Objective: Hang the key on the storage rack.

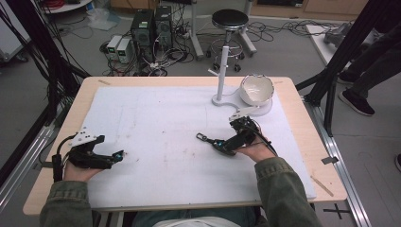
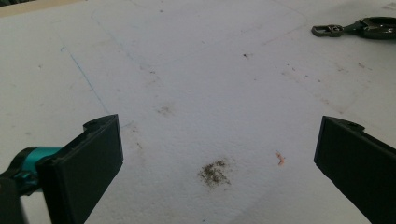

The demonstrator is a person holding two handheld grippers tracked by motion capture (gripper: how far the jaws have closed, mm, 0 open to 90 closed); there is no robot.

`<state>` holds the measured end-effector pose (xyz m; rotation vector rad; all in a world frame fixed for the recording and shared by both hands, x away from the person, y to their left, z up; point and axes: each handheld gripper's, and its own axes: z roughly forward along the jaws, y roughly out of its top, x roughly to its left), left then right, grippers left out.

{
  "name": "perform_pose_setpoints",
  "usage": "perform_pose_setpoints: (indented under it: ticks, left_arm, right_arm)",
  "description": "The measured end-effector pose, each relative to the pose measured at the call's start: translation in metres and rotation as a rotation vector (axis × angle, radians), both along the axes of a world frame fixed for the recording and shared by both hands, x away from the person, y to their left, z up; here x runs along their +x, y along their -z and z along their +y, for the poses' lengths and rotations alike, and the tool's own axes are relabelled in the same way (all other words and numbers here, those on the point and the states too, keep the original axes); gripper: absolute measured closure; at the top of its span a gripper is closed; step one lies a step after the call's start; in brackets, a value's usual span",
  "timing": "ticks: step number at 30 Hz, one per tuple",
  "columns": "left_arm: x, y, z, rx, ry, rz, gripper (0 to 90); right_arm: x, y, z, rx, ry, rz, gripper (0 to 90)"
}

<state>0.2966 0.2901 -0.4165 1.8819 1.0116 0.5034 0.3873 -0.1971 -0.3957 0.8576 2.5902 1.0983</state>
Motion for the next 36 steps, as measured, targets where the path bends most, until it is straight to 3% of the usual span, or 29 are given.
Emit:
perform_pose_setpoints:
  ticks: [11, 21, 28, 34, 36]
  left_arm:
    - [0.001, 0.001, 0.0, -0.004, 0.007, 0.01, 1.7]
    - [0.001, 0.001, 0.001, -0.008, 0.005, 0.01, 1.7]
    - [0.001, 0.001, 0.0, -0.009, 0.014, 0.017, 1.7]
    - [0.001, 0.001, 0.0, -0.012, 0.015, 0.019, 1.7]
    - [0.001, 0.001, 0.0, -0.013, 0.014, 0.02, 1.7]
  right_arm:
    - [0.01, 0.002, 0.021, -0.043, -0.028, 0.032, 0.4]
    - [0.02, 0.004, 0.045, -0.113, -0.083, 0.058, 0.5]
    - [0.026, 0.015, 0.055, -0.154, -0.095, 0.103, 0.5]
    - [0.026, 0.026, 0.064, -0.225, -0.098, 0.124, 1.0]
    - [0.025, 0.028, 0.066, -0.244, -0.117, 0.14, 4.9]
